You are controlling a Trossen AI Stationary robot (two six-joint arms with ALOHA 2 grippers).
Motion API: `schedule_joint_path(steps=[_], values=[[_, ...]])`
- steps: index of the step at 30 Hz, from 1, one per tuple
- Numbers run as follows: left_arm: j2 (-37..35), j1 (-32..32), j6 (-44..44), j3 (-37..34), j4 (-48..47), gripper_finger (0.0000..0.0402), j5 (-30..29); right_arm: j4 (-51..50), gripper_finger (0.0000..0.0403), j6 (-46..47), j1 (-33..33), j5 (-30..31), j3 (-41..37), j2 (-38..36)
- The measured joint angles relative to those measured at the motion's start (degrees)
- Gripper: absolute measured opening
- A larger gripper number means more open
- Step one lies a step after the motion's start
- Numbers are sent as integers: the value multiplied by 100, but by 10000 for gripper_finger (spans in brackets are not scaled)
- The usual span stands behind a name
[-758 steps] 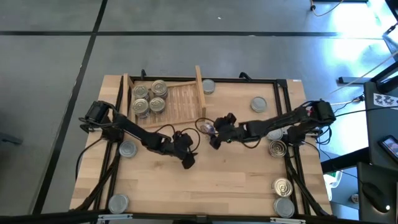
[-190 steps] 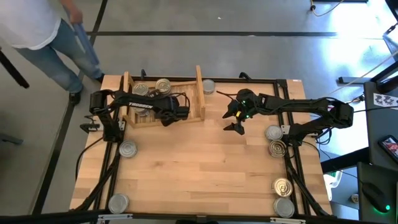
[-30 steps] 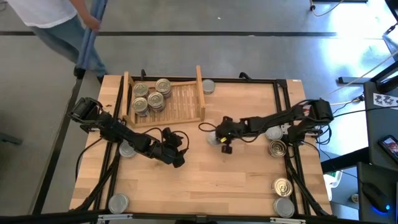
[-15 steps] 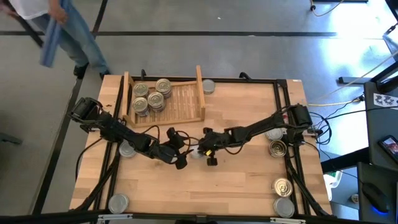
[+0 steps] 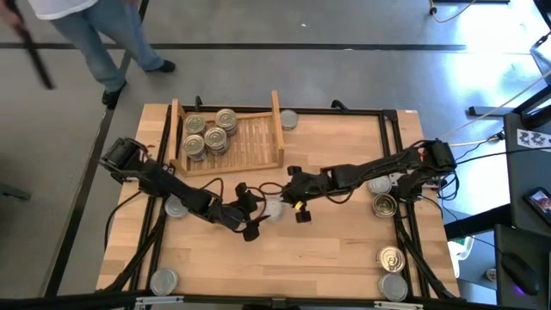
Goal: Stack canned seafood by type on shelf
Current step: Put the green tuna can on the shelf
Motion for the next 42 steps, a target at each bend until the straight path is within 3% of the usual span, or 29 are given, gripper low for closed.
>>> schedule_joint_path(steps=[7,15,26,28,31,35,42], values=[[563,86,511,393,269,276,123,266,67,62,0,-1,-714,-416],[511,384,650,568,272,261,309,2176,67,206,2,-150,-2303,-1287],[419,487,725,568,-313,39,661,2726,67,477,-4,-353,-2591,-1415],[438,503,732,556,-345,12,901,3024,67,519,-4,-356,-2585,-1348],[545,522,736,437,-347,7,995,3356,72,533,-4,-604,-2582,-1163],[564,626,694,239,-249,9,1002,3765,120,667,4,-849,-2567,-822],[560,808,696,-277,492,5,1121,3965,266,334,213,-918,-2249,-195]])
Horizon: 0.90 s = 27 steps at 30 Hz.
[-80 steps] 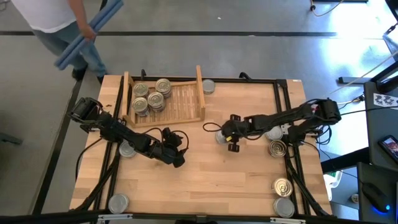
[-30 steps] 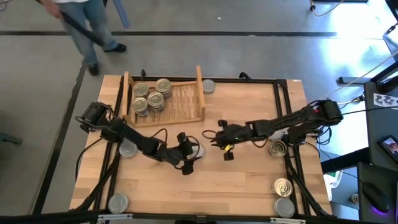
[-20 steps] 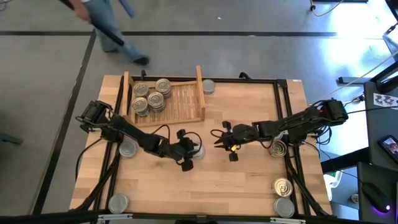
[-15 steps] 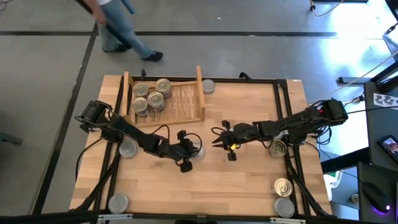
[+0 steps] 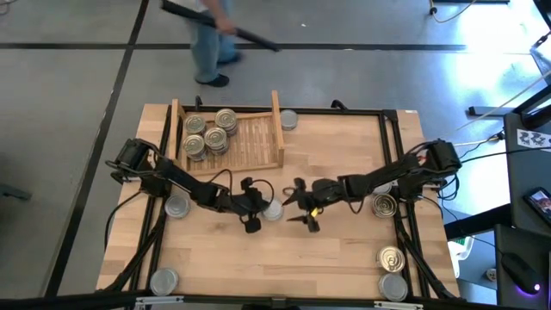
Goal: Stack canned seafood by type on shelf
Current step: Put the green tuna can on the shelf
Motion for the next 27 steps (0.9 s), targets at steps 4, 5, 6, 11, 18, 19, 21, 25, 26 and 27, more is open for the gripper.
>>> schedule_joint_path(steps=[4,5,6,11,18,19,21,25,26,27], values=[[-18,71,-133,-304,300,2,-42,-15,326,-670,144,198,288,434],[-20,81,-162,-424,515,2,-41,-23,335,-845,182,334,348,521],[-20,90,-166,-537,723,3,-41,-39,342,-1042,217,477,414,622],[-15,156,-517,-890,1272,2,-25,-106,348,-2270,329,1453,790,1101],[251,323,-1229,-1010,1570,3,-56,-773,325,-3476,309,2269,1256,1576],[325,339,-1314,-1009,1686,2,-84,-858,322,-3587,309,2405,1326,1621],[446,359,-1446,-1010,1894,3,-109,-1116,316,-3744,309,2528,1455,1665],[594,395,-1614,-1012,2193,2,-114,-1576,306,-3929,316,2637,1632,1724],[599,412,-1722,-1012,2205,2,-89,-1653,304,-3963,314,2637,1647,1718],[599,429,-1813,-1012,2205,2,-65,-1717,303,-4000,315,2657,1648,1716]])
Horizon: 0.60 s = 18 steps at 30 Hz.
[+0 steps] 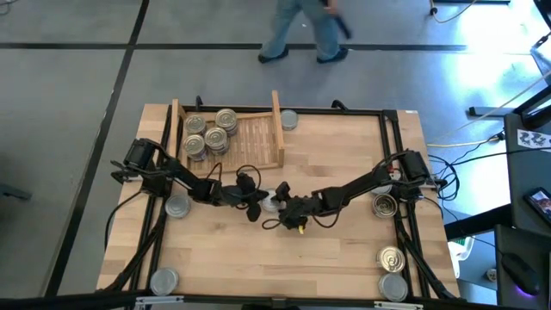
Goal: Stack canned seafood by type on shelf
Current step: Put the green tuna can on the shelf
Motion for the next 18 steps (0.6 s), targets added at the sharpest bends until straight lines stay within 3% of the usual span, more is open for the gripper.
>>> schedule_joint_path(steps=[9,18], values=[[0,192,-719,-212,236,2,108,-300,299,-232,4,588,-1,-9],[28,202,-373,-284,580,2,156,230,298,-516,-99,720,-28,48]])
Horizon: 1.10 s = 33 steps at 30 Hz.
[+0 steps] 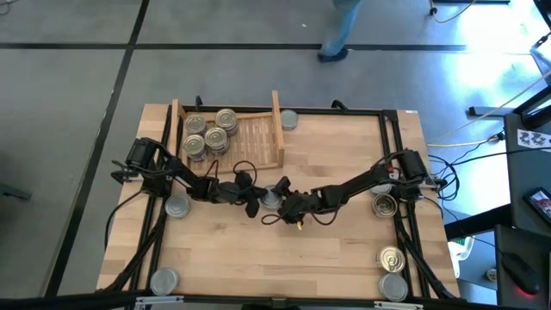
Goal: Stack canned seafood by type on shelf
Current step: Put the green tuna can on the shelf
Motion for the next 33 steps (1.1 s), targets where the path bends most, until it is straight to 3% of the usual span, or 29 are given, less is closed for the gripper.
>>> schedule_joint_path(steps=[4,10,17,23,29,33], values=[[0,2,34,-10,23,3,-38,84,270,25,-49,-16,-2,2],[22,-48,332,-43,313,6,-181,-16,142,364,-103,-163,16,-27],[38,-2,331,-37,511,19,-63,-78,137,402,16,-41,15,-37],[-37,-16,651,-29,498,98,205,-838,137,745,221,65,9,-356],[-442,-22,1653,-8,574,208,631,-1941,137,1555,285,54,-150,-1140],[-683,-70,2325,-8,551,255,701,-2238,137,2074,274,54,-503,-1751]])
